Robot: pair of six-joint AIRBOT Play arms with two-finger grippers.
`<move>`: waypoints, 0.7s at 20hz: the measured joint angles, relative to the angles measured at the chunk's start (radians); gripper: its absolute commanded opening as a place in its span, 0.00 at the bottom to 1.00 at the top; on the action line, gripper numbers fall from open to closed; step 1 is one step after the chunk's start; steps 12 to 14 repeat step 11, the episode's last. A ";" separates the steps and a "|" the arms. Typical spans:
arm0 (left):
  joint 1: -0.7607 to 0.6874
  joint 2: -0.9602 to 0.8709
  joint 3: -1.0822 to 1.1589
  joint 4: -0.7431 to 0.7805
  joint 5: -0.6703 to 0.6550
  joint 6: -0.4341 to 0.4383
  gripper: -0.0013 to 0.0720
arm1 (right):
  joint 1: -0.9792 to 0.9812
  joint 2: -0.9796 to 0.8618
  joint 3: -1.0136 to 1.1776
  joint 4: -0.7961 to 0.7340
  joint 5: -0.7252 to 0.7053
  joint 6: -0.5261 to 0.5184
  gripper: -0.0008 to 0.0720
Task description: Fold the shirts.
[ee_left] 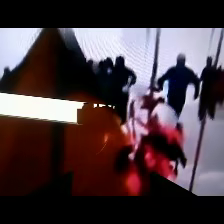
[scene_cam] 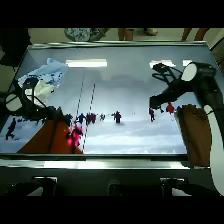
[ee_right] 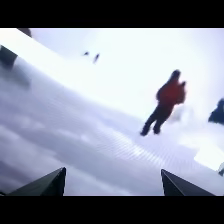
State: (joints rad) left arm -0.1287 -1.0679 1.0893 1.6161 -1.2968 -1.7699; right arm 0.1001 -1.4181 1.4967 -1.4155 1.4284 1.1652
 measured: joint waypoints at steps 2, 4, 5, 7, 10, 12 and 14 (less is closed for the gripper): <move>-0.002 0.023 -0.035 0.007 0.019 -0.011 0.80 | 0.023 -0.010 -0.008 -0.024 0.002 0.011 0.96; -0.002 0.035 -0.053 0.010 0.029 -0.019 0.80 | 0.037 -0.014 -0.012 -0.030 0.006 0.018 0.96; -0.002 0.039 -0.059 0.012 0.031 -0.020 0.80 | 0.043 -0.016 -0.013 -0.033 0.007 0.018 0.96; -0.003 0.043 -0.066 0.014 0.037 -0.023 0.80 | 0.045 -0.018 -0.014 -0.046 0.009 0.021 0.96; -0.003 0.046 -0.071 0.016 0.038 -0.026 0.80 | 0.051 -0.019 -0.016 -0.045 0.010 0.023 0.96; -0.003 0.047 -0.072 0.016 0.040 -0.026 0.80 | 0.050 -0.020 -0.016 -0.047 0.011 0.024 0.96; -0.003 0.047 -0.072 0.016 0.040 -0.026 0.80 | 0.050 -0.020 -0.016 -0.047 0.011 0.024 0.96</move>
